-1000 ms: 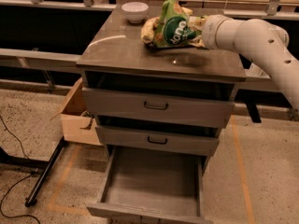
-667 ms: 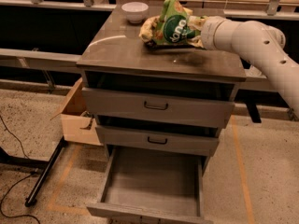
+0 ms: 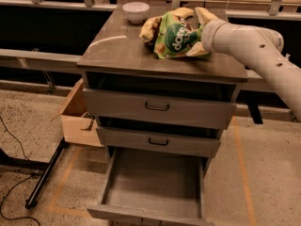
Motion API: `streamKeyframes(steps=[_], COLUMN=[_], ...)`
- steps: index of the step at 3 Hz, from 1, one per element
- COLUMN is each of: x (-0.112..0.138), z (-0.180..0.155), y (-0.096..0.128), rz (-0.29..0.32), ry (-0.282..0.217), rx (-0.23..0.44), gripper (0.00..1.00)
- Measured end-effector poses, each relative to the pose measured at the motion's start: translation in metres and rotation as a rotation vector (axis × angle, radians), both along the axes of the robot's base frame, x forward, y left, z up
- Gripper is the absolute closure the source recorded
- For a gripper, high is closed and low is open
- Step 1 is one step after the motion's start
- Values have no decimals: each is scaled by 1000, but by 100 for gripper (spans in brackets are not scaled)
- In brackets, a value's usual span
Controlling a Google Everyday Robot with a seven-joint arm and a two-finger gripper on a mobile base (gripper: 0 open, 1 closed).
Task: Pick green rice chip bag from bottom drawer and place on counter
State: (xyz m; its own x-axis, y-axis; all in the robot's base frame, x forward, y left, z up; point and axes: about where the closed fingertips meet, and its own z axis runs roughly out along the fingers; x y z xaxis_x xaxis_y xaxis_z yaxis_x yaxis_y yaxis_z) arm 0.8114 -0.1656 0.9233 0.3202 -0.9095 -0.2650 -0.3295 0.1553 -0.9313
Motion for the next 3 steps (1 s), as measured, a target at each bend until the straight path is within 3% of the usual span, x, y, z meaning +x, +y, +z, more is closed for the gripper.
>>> streamKeyframes(steps=[1, 2, 3], x=[-3, -13, -28], z=[8, 36, 74], y=[-9, -36, -74], rz=[-33, -90, -184], ry=[-3, -34, -95], rx=[20, -20, -108], gripper=[0, 0, 0])
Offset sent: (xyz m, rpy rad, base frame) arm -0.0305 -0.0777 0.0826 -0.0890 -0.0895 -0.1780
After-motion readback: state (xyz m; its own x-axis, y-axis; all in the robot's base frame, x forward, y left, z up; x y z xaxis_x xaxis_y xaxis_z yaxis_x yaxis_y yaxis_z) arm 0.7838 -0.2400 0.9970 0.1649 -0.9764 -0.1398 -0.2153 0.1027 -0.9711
